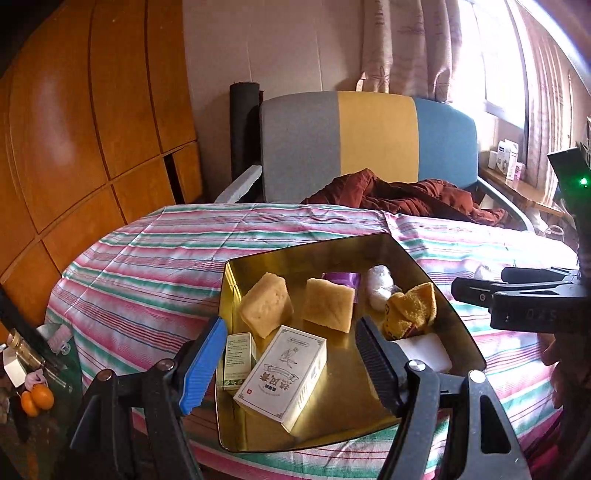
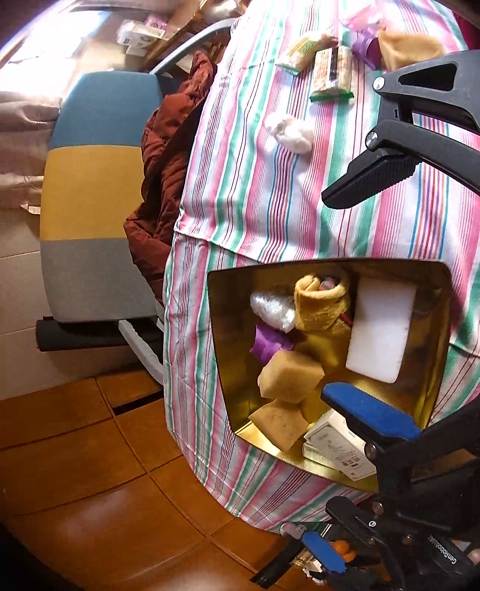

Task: Organize objects
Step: 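Move both open tools from the tray back to the item pile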

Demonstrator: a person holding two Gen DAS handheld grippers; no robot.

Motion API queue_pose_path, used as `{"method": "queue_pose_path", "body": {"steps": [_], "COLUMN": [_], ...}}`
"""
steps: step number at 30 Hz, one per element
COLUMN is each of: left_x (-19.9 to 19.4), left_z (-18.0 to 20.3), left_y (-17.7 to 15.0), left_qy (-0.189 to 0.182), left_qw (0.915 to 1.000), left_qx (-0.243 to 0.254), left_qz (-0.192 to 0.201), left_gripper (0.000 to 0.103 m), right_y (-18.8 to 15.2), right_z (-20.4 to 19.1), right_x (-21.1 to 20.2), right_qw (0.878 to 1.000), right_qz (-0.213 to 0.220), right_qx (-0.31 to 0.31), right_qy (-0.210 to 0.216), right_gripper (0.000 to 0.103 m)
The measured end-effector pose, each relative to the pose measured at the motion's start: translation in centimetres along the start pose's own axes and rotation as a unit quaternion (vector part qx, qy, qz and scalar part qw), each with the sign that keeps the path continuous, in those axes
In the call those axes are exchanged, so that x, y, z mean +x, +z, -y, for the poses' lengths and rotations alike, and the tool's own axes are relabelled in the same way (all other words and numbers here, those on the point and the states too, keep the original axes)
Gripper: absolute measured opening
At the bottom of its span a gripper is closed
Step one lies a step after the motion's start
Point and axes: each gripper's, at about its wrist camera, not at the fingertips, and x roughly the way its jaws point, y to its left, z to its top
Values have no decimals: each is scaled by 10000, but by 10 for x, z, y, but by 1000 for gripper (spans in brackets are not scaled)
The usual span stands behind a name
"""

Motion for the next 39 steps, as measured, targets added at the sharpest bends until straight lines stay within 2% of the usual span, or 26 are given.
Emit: {"method": "queue_pose_path", "body": {"steps": [12, 21, 28, 35, 39], "left_x": [-6, -4, 1, 10, 13], "left_z": [20, 39, 64, 104, 126], "left_y": [-1, -3, -1, 2, 5], "left_qy": [-91, -178, -456, -757, -1006], "left_qw": [9995, 9983, 9953, 9887, 9840], "left_qx": [303, 552, 848, 1273, 1450], "left_qz": [14, -75, -140, -238, -251], "left_gripper": [73, 73, 73, 73, 73], "right_y": [-14, -24, -39, -48, -53], "right_z": [31, 72, 130, 177, 212], "right_x": [-19, -30, -42, -59, -69], "right_qw": [9994, 9973, 9915, 9824, 9737], "right_qz": [81, 84, -41, -94, -160], "right_qx": [293, 611, 1033, 1068, 1295], "right_qy": [-135, -387, -784, -1530, -1870], "right_gripper": [98, 99, 101, 101, 102]}}
